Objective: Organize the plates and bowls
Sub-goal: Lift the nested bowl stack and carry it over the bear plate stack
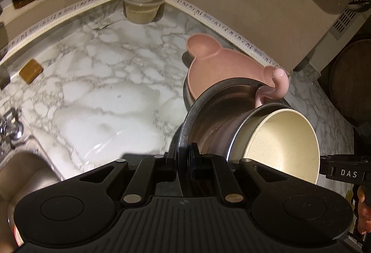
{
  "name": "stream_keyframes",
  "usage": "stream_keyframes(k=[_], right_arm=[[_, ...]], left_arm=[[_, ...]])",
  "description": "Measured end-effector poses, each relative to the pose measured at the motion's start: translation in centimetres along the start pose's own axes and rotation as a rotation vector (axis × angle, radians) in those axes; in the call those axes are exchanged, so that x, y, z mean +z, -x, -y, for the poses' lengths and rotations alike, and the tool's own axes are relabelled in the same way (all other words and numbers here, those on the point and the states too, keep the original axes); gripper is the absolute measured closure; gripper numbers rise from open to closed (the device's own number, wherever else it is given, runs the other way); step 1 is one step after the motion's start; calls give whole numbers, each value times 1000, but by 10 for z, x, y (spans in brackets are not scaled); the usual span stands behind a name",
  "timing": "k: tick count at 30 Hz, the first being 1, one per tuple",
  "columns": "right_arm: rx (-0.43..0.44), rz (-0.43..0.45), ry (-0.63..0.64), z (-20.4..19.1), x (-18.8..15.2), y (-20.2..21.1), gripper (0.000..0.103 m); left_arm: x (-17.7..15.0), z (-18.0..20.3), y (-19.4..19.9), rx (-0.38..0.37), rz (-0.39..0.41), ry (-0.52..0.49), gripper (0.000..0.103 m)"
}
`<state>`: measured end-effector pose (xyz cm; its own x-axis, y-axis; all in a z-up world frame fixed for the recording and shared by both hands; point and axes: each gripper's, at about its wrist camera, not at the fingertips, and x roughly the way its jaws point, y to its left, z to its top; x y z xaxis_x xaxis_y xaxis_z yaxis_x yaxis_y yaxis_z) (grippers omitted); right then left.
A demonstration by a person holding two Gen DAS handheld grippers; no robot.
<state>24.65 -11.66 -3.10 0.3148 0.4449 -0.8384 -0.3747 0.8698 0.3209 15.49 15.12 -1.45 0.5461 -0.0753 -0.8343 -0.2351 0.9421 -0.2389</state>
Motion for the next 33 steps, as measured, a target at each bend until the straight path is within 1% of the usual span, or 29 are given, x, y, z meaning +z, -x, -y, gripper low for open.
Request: stream_keyframes(k=[10, 20, 25, 33], right_arm=[[-14, 20, -8, 18, 53, -7, 92], [-43, 30, -36, 37, 92, -20, 92], [-59, 29, -59, 46, 102, -32, 92], [-69, 5, -82, 54, 105, -44, 92]], left_arm=[[52, 23, -23, 11, 11, -9, 94], [96, 37, -56, 4, 14, -21, 93], [107, 40, -74, 2, 9, -27, 93], [113, 42, -95, 4, -5, -55, 93]])
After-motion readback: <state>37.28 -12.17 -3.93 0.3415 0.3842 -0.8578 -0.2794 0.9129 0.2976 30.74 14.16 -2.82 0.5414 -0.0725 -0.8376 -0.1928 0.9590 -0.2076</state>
